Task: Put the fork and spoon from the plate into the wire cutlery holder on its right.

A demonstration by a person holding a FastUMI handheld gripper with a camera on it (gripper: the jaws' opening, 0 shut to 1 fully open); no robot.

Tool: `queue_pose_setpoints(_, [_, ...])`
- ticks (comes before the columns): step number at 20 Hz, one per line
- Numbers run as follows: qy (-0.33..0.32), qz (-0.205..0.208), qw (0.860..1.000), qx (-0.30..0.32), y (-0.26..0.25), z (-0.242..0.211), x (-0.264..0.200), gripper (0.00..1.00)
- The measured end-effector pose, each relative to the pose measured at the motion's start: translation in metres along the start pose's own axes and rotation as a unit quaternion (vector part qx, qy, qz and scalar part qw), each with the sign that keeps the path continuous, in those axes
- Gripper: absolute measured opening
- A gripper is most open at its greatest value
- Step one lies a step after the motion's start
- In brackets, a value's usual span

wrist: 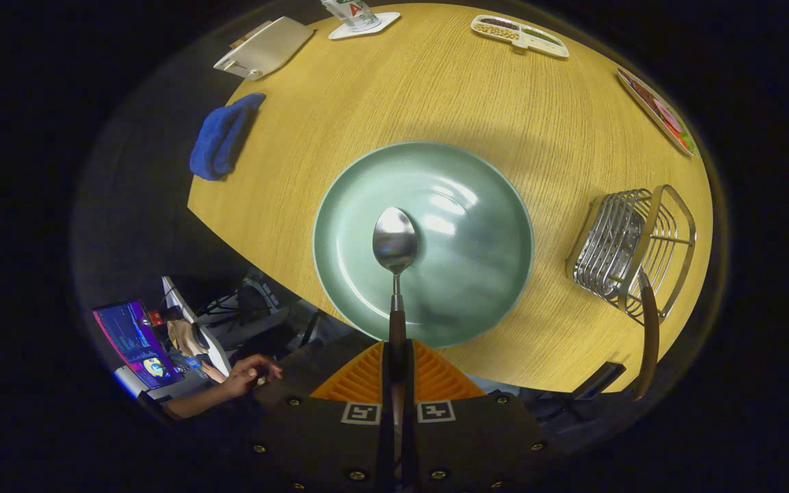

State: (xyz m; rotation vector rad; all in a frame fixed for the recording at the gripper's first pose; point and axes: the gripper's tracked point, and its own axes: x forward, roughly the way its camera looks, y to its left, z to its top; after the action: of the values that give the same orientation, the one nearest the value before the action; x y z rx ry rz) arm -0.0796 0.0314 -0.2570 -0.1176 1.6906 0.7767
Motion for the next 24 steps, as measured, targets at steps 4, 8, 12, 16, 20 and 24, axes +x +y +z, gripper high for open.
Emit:
queue_pose_setpoints(4, [-0.012, -0.006, 1.000, -0.007, -0.011, 0.000, -0.034, 0.05])
queue_pose_setpoints(8, [-0.014, -0.025, 0.999, -0.021, -0.026, -0.007, -0.073, 0.05])
queue_pose_setpoints(12, [-0.034, -0.063, 0.997, -0.027, -0.056, -0.009, -0.115, 0.05])
queue_pose_setpoints(16, [-0.051, -0.079, 0.995, -0.013, -0.079, -0.010, -0.140, 0.05])
queue_pose_setpoints(20, [-0.045, -0.084, 0.995, -0.001, -0.098, -0.016, -0.151, 0.05])
queue_pose_setpoints(24, [-0.042, -0.095, 0.995, 0.014, -0.122, -0.015, -0.160, 0.05])
